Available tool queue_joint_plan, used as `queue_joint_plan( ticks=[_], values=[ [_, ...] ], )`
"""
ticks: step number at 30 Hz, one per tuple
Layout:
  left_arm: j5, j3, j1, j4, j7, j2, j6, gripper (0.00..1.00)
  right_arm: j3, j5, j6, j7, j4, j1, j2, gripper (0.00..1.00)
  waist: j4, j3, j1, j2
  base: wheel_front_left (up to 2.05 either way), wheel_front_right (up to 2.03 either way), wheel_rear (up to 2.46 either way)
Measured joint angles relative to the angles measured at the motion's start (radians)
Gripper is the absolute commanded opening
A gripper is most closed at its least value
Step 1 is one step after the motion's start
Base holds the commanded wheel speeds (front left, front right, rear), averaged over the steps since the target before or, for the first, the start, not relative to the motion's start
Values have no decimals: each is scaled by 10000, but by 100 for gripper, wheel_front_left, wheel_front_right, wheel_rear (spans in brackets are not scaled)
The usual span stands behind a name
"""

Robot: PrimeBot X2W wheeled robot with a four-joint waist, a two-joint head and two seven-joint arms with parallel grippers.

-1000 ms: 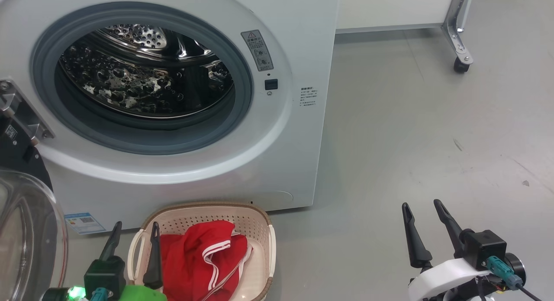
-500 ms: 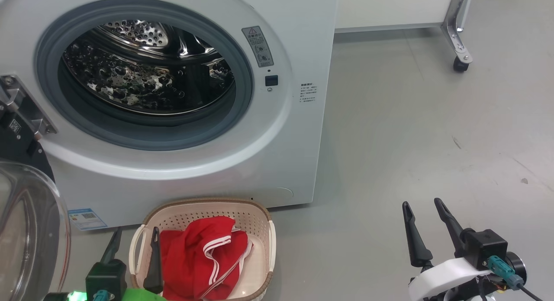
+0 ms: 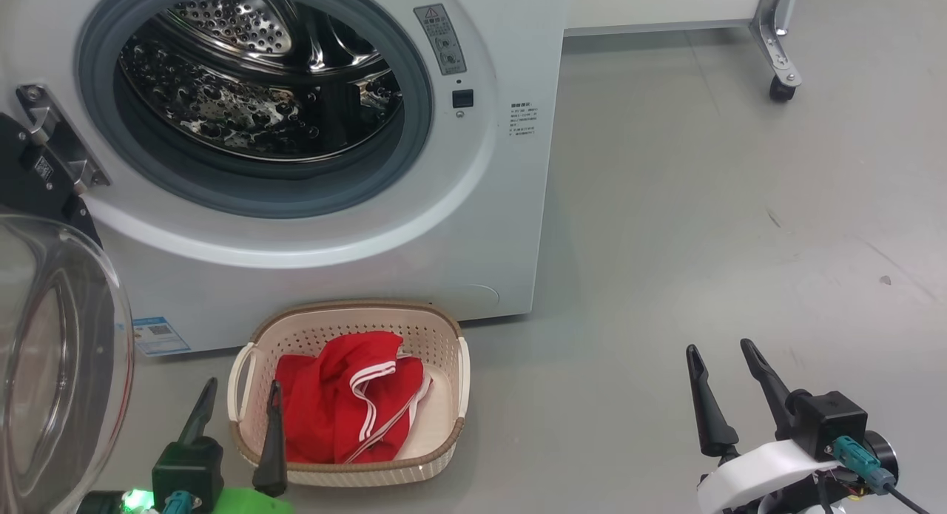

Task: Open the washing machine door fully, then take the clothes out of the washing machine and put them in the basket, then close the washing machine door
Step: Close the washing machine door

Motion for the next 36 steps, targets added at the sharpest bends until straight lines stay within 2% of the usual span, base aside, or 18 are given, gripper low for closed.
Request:
queue_joint_plan(
  ticks=[17,36],
  values=[
    [-6,-25,5,-322,0,2,-2,100,0,0,-2,4,-12,15,-44,100,46,-30,0,0,-85,85,0],
    [-15,-29,67,-472,81,2,-2,100,2,0,-71,88,-12,59,-90,100,155,-230,0,0,-15,15,0]
  ],
)
